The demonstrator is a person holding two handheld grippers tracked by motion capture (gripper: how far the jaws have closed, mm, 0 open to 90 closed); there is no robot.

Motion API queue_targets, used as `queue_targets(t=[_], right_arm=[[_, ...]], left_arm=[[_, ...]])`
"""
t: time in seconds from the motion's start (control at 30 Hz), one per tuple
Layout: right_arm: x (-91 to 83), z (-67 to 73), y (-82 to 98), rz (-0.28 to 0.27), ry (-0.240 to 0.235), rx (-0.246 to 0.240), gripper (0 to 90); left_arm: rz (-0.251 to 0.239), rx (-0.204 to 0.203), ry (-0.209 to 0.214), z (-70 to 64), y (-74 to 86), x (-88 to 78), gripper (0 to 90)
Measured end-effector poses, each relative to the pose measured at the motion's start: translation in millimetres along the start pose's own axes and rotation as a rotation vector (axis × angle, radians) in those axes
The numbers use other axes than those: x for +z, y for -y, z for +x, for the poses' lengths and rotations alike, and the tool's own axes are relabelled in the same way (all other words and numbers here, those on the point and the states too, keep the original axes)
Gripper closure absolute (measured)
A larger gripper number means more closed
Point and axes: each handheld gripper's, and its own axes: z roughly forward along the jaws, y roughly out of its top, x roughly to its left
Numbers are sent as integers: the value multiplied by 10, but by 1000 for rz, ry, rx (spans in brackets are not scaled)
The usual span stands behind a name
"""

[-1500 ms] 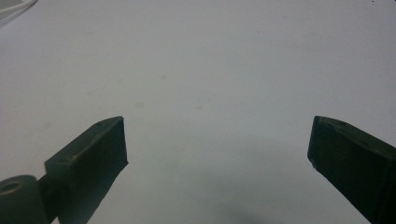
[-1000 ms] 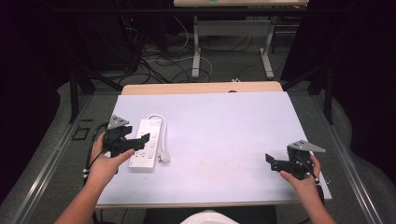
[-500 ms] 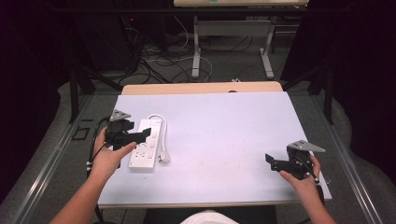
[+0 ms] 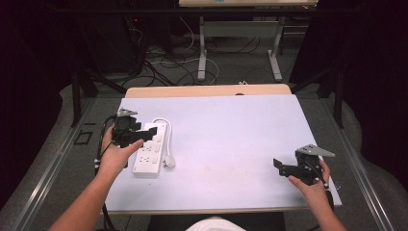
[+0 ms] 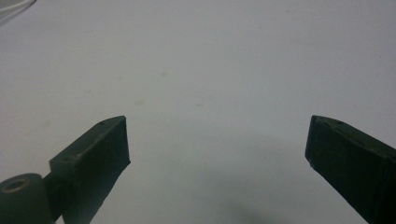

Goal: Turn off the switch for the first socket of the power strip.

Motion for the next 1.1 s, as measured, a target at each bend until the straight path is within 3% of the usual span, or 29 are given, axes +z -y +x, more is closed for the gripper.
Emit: queue_targets(t=[0.53, 1.1], right_arm=[[9, -13, 5, 5, -7, 3, 66], [14, -15, 6, 9, -10, 10, 71]], left_arm=[[86, -81, 28, 62, -49, 161, 478], [133, -141, -10, 136, -63, 324, 619]])
